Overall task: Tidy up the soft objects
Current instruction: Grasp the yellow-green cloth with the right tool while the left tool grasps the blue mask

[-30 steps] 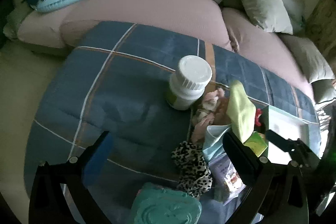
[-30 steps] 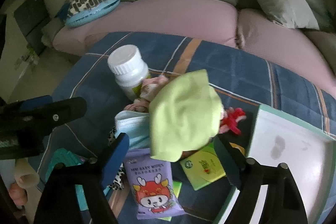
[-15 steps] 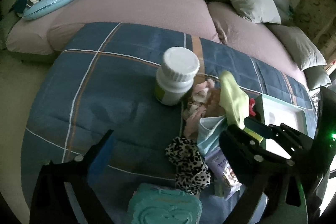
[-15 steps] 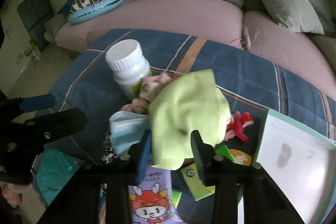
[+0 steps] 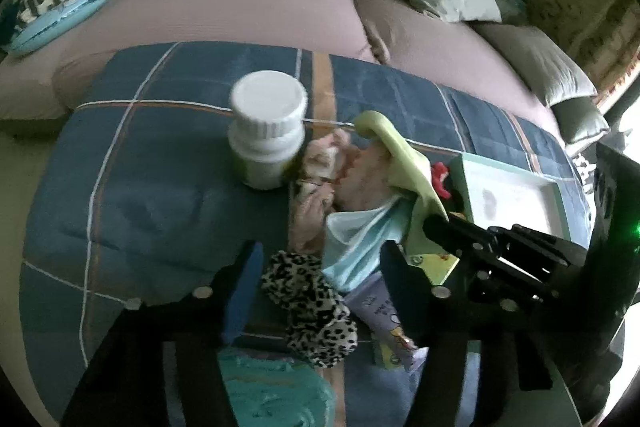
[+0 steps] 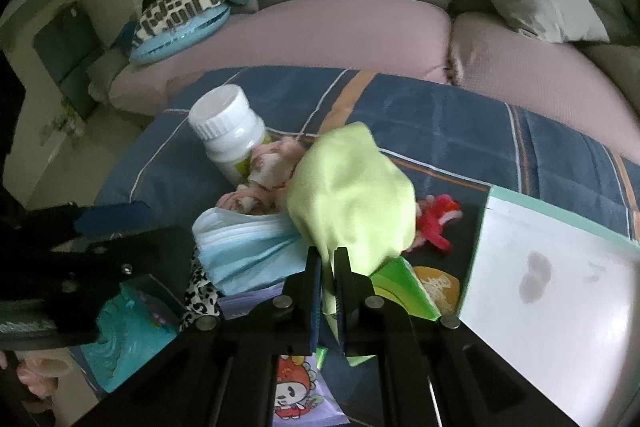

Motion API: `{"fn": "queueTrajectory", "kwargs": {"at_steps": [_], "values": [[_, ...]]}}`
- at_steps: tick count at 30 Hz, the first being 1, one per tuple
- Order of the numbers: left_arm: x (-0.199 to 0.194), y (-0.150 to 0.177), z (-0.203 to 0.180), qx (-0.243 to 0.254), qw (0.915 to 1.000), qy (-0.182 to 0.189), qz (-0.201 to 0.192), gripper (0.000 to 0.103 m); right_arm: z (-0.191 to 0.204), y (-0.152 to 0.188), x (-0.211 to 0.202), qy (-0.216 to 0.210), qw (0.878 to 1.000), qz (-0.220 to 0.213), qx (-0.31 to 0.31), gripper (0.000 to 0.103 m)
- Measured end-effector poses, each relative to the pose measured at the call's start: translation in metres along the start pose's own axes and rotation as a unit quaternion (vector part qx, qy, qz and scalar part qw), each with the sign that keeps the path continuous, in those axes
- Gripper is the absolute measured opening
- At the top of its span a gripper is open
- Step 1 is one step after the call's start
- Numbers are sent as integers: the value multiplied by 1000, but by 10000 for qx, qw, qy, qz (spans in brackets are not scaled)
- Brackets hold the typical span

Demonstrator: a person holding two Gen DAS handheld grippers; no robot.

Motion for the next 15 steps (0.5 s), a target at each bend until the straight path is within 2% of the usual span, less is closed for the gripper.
{"fn": "queueTrajectory", "kwargs": {"at_steps": [5,9,13,15], "values": [[6,-5,-11,125,9999,-31,51,55,-10,4,-7,-54,9998,-48,203,7],[14,-8,-19,239,9996,31,123,41,-14,6,-7,-72,9997,-51,239,7],[23,-10,-25,320,9993,-69,191,37,-18,8,-6,-108,9995,-31,298,7],[26,-10,-26,300,9993,-102,198,27,-19,10,-5,-133,9994,-15,325,7]]}}
Point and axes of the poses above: each gripper's, at about its wrist camera, not at the fingertips, and x roughly the way its jaws point, z to its left, y to its underside, the point moved 2 cm from there along x, roughly the way its jaws point, and after that the axes turned 7 degrees about z, right-handed, at the moved point
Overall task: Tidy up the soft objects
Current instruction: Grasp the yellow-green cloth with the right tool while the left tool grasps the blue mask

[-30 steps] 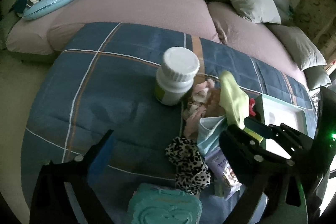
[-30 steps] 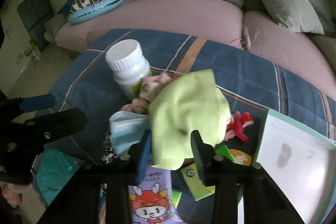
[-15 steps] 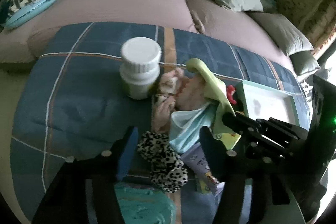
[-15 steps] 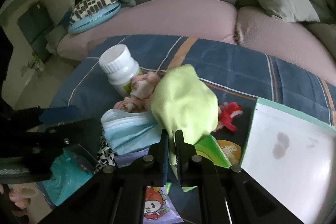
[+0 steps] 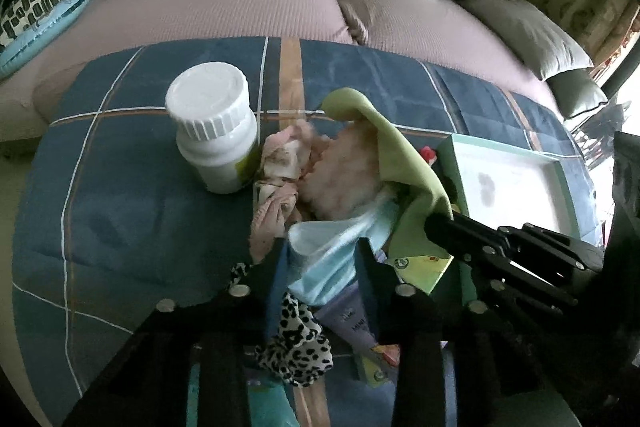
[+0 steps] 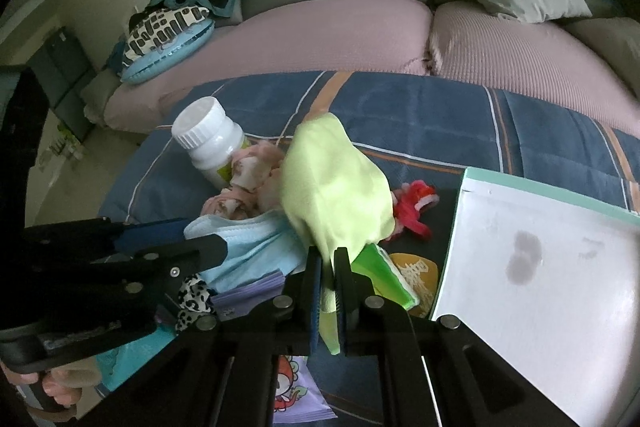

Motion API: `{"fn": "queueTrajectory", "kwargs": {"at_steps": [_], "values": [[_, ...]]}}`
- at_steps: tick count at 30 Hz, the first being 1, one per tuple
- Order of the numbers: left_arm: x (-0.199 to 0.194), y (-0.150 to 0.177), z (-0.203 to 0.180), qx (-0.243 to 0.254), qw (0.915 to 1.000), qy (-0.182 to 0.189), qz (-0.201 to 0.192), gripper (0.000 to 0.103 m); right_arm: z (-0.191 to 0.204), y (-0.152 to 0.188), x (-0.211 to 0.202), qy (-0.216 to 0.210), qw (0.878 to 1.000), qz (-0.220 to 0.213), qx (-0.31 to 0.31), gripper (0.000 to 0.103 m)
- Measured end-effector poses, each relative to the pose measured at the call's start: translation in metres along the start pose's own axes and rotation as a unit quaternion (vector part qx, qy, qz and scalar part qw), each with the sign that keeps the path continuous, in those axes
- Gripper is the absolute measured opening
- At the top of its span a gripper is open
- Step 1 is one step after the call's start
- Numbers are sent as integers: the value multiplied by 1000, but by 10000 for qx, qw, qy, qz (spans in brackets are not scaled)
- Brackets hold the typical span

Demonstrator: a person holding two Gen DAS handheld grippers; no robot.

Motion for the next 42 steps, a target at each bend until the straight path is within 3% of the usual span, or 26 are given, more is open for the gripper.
{"fn": "queueTrajectory", "kwargs": {"at_steps": [9,16,22,27,35,42], "values": [[5,6,-5,119,9999,-4,104,23,-7,-1,1,-74,9999,8,99,7],[7,13,-4,113,9997,-161,156,29,-9,-1,1,-116,9999,29,107,7],[11,13,-3,66,9998,-83,183,29,-11,-1,1,-126,9998,45,114,7],[10,11,-4,-21,10000,6,67,20,-13,-1,1,-145,9998,47,115,7],[-3,12,3,-266,9994,158,-180,19,-11,-2,-9,-297,9994,-137,65,4],[-14,11,6,-381,9984,208,-363,19,-12,-4,-13,-693,9972,-206,195,3]]}}
Point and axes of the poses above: each gripper's, at about its wrist camera, not at the fingertips, and x roughly the way its jaws point, z to its left, y to its underside, the point moved 2 cm from there along x, roughly the way its jaws point, and after that the axes turned 7 degrees about z, right-handed, at the moved point
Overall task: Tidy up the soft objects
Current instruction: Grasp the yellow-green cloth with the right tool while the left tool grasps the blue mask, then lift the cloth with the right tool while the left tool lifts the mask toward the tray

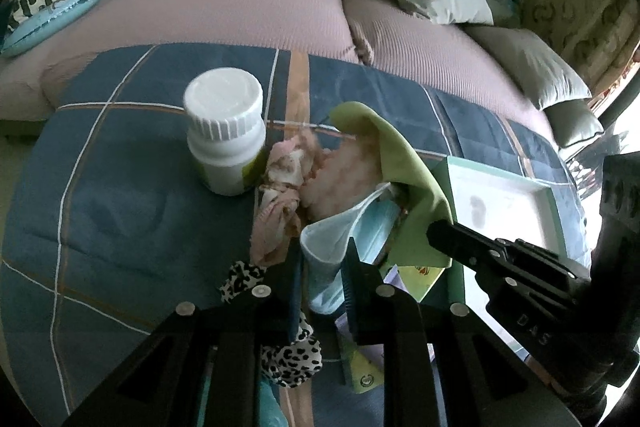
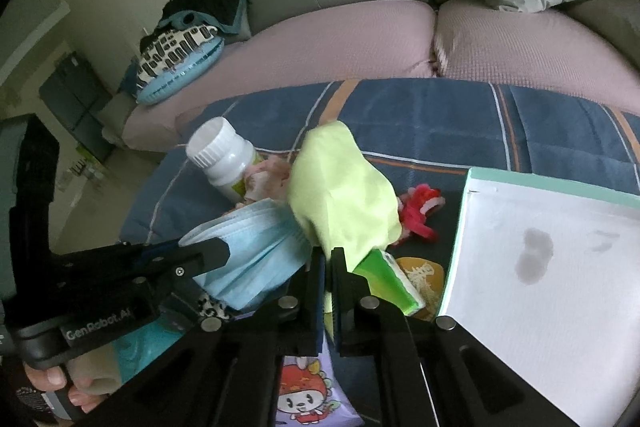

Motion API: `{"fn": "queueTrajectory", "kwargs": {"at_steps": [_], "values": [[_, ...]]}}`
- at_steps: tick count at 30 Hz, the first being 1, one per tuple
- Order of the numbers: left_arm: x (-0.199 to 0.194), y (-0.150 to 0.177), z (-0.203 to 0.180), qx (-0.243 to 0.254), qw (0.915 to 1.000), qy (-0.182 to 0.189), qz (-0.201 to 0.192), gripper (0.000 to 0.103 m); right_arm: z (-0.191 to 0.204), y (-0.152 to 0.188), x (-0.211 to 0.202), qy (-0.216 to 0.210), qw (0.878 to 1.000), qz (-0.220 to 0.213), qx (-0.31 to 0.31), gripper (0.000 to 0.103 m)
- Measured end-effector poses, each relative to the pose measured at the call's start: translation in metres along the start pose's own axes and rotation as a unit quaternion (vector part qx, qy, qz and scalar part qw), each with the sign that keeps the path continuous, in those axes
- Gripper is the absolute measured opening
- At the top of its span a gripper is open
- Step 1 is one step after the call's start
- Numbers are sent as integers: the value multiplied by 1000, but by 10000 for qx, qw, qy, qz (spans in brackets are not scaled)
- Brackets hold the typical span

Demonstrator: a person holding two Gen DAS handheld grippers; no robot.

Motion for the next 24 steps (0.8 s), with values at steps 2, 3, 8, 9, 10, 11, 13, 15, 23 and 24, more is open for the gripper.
{"fn": "queueTrajectory", "kwargs": {"at_steps": [2,3,8,9,10,11,13,15,23,24], "values": [[-4,0,2,-49,10000,23,-56,19,1,-1,-3,-250,9996,-46,73,3],[-5,-1,3,-77,9999,35,-88,19,0,-2,-4,-365,9993,-64,109,3],[-17,-7,10,-225,9994,79,-268,19,-2,-3,-7,-976,9945,-138,358,2],[-20,-7,12,-253,9992,89,-309,19,-2,-4,-9,-1061,9935,-172,383,2],[-23,-8,13,-281,9989,102,-352,19,-1,-4,-11,-1137,9925,-212,406,2],[-26,-8,14,-304,9987,113,-386,19,-1,-5,-13,-1213,9914,-260,425,2],[-31,-10,15,-368,9982,133,-464,19,0,-8,-19,-1278,9902,-369,423,2],[-37,-11,17,-454,9973,164,-561,19,2,-10,-28,-1298,9894,-536,383,2],[-87,-19,10,-648,9893,181,-1292,19,10,-18,-92,-1274,9818,-1401,172,2],[-95,-19,7,-641,9879,177,-1403,19,10,-18,-100,-1255,9806,-1500,153,2]]}}
Point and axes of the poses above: each gripper's, at about its wrist camera, not at the fingertips, and x roughly the way its jaws point, z to its left, y to its underside, the point moved 2 cm from there along x, roughly the way its jaws point, and after that the axes turned 7 degrees about z, right-handed, at the moved point
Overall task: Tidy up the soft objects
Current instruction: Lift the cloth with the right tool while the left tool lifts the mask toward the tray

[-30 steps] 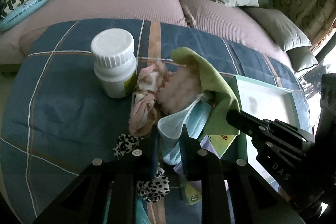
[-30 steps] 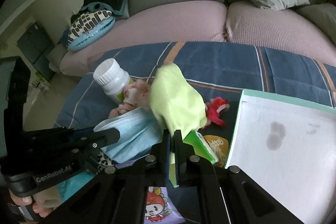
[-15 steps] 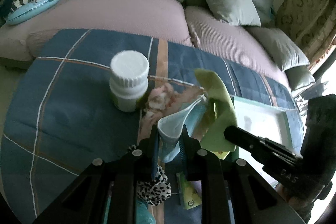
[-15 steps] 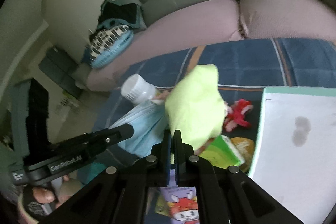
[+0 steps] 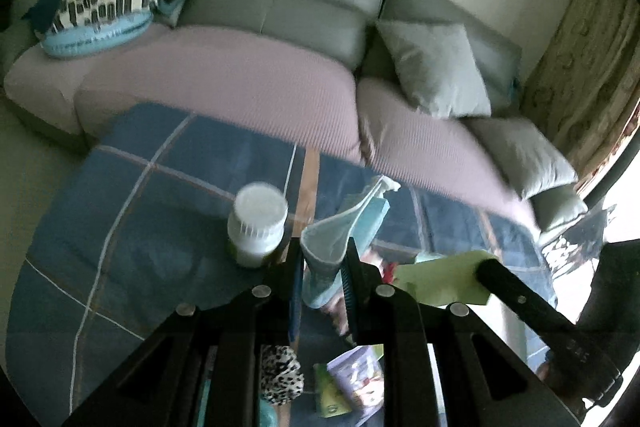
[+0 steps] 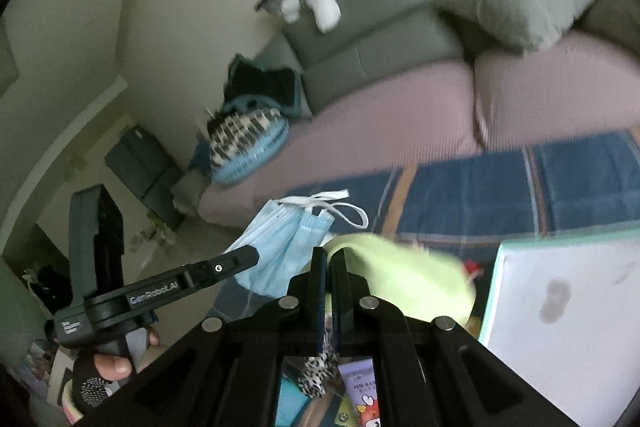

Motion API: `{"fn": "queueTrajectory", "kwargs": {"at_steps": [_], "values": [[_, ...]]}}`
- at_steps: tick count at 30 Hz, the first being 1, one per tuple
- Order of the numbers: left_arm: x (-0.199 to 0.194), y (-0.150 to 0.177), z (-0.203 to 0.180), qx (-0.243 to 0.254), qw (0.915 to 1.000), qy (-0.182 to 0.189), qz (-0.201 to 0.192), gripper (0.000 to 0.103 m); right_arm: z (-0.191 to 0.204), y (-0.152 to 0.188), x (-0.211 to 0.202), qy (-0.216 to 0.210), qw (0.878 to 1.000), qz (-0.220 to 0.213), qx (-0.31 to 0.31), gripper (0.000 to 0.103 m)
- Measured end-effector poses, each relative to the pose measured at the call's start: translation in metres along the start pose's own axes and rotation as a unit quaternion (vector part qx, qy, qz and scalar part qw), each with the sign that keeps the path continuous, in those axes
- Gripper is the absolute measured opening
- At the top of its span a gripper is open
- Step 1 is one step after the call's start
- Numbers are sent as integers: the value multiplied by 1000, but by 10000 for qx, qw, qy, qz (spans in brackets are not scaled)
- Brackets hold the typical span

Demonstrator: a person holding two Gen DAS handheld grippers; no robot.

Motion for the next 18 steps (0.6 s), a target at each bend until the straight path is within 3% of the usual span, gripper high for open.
{"fn": "queueTrajectory", "kwargs": {"at_steps": [8,14,18], "values": [[-46,-6,-37,261,9982,79,-541,19,13,-16,-88,223,9937,-1080,-212,2],[-55,-5,-70,442,9966,292,-634,19,7,-15,-153,805,9811,-1749,-208,2],[-50,1,-96,548,9957,477,-571,19,-7,-9,-183,1234,9726,-1969,1,2]]}}
Point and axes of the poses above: each gripper's, at about its wrist camera, not at the fingertips, and x roughly the way its jaws point, z to its left, y to its underside, the point moved 2 cm from there along x, roughly the way its jaws point, and after that the axes turned 7 degrees about z, right-handed, at the moved point
